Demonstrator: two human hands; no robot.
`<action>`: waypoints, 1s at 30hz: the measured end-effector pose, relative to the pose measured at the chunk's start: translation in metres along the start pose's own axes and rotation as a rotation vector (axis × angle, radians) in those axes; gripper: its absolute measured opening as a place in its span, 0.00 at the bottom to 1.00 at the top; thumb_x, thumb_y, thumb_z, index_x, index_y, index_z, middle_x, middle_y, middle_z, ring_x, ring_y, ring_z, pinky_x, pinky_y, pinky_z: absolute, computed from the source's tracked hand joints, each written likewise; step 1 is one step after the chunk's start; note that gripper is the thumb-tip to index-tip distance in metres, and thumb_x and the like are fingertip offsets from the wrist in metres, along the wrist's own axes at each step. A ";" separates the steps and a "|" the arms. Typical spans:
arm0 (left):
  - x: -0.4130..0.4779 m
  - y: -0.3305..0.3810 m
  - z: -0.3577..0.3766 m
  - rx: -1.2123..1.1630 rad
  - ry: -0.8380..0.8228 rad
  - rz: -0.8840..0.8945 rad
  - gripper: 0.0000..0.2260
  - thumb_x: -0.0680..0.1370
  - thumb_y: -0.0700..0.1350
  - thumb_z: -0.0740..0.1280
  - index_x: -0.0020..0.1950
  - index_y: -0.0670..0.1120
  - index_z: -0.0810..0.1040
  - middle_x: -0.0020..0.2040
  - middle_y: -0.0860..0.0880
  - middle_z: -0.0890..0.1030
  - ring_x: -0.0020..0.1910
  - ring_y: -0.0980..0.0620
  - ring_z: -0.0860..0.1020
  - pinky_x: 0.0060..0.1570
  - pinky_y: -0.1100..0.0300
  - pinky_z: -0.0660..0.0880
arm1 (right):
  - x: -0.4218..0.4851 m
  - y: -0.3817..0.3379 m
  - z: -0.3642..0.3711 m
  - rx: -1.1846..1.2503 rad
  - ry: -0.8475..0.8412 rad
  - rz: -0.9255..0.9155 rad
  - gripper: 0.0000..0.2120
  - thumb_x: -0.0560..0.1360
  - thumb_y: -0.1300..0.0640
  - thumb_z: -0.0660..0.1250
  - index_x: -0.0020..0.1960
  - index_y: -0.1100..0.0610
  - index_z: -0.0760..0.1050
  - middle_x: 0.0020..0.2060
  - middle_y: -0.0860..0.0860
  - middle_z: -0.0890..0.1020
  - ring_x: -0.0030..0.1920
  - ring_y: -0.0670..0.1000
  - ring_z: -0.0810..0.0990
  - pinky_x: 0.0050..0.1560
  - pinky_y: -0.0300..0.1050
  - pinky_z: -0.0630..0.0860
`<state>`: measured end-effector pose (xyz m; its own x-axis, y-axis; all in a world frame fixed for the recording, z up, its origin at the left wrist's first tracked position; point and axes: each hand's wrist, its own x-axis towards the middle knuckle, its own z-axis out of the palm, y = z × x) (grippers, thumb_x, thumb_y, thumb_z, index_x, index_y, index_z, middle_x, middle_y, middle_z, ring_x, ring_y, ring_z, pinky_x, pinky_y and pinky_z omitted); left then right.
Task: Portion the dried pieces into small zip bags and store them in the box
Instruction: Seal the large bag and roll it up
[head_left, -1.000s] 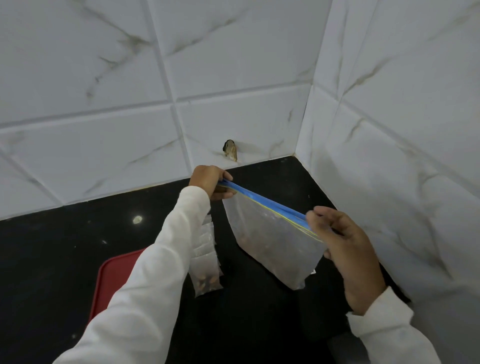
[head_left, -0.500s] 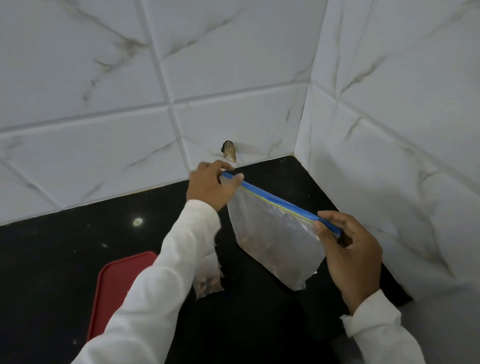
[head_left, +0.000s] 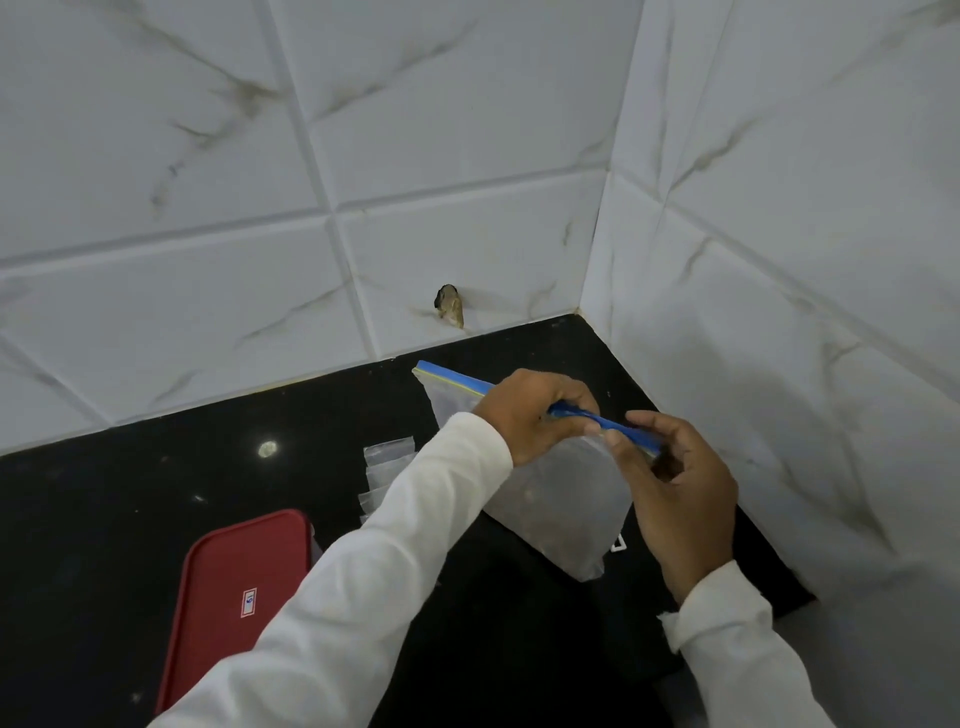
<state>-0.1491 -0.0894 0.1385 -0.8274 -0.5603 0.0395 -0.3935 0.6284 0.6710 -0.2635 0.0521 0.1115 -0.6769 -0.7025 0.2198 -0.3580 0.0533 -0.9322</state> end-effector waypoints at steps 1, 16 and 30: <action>0.001 -0.001 0.000 -0.011 -0.001 -0.018 0.05 0.78 0.46 0.70 0.54 0.50 0.81 0.50 0.52 0.82 0.51 0.52 0.79 0.58 0.50 0.78 | -0.001 0.000 0.000 0.020 0.030 0.030 0.09 0.72 0.52 0.72 0.51 0.48 0.77 0.44 0.41 0.82 0.44 0.41 0.81 0.43 0.36 0.78; 0.001 0.006 0.010 -0.013 0.013 -0.037 0.04 0.80 0.51 0.68 0.53 0.56 0.80 0.48 0.57 0.81 0.50 0.54 0.79 0.58 0.48 0.77 | 0.000 0.007 0.010 0.081 0.164 0.191 0.04 0.74 0.54 0.70 0.47 0.53 0.80 0.40 0.45 0.82 0.43 0.46 0.82 0.46 0.52 0.82; 0.001 0.007 -0.009 0.176 -0.062 -0.071 0.06 0.80 0.48 0.67 0.57 0.52 0.80 0.49 0.55 0.75 0.50 0.53 0.75 0.61 0.52 0.73 | 0.001 0.010 0.018 0.080 0.168 0.284 0.08 0.77 0.52 0.68 0.51 0.55 0.78 0.46 0.52 0.82 0.47 0.52 0.82 0.50 0.55 0.81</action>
<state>-0.1488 -0.0908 0.1500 -0.8158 -0.5760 -0.0525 -0.5116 0.6762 0.5301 -0.2562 0.0394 0.0973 -0.8411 -0.5406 -0.0142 -0.0927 0.1700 -0.9811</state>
